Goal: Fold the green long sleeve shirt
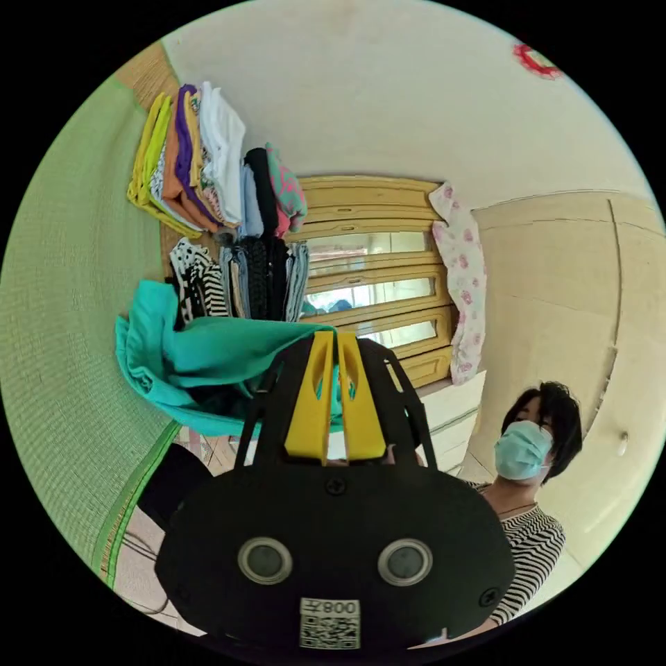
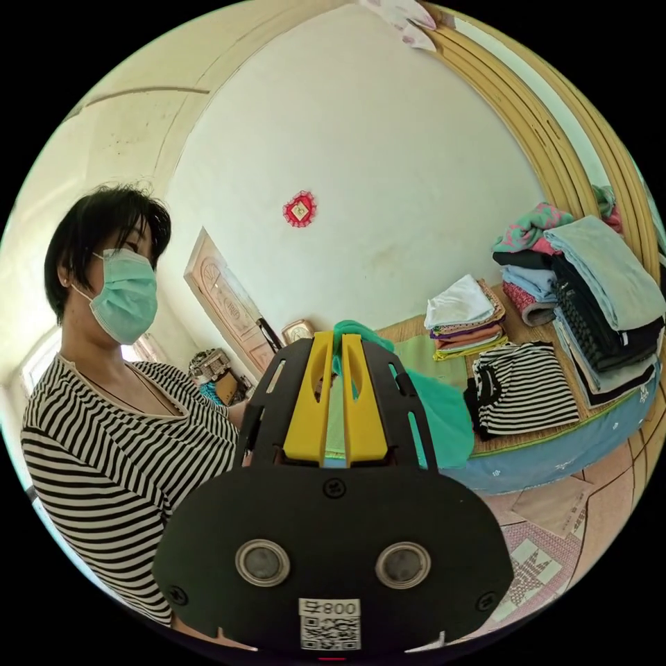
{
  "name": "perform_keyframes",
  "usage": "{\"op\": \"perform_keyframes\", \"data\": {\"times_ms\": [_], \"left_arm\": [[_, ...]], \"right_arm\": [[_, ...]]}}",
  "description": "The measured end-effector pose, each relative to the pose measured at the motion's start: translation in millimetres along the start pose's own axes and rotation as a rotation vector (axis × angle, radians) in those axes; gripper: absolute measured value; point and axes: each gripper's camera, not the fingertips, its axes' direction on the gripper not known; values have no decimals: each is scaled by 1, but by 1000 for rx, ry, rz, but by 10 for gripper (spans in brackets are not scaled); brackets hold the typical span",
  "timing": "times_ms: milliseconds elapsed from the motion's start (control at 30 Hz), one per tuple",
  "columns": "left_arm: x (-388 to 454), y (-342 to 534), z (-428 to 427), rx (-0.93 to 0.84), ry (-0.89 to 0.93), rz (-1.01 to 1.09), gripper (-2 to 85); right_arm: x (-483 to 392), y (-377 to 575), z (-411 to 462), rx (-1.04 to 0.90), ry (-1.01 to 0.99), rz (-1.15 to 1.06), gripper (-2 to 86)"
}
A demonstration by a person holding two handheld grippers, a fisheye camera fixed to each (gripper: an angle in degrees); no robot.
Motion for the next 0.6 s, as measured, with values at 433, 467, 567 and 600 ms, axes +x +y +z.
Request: {"op": "perform_keyframes", "data": {"times_ms": [433,467,567,600], "left_arm": [[405,166,-181,299,-49,642,4],[442,186,-189,310,-58,704,4],[531,238,-205,329,-85,867,4],[564,260,-209,341,-103,927,4]], "right_arm": [[-111,-46,-10,115,-156,-287,17],[-124,-48,-13,131,-179,-316,17],[-159,-54,-27,189,-238,-395,17],[-167,-55,-30,198,-246,-411,17]]}}
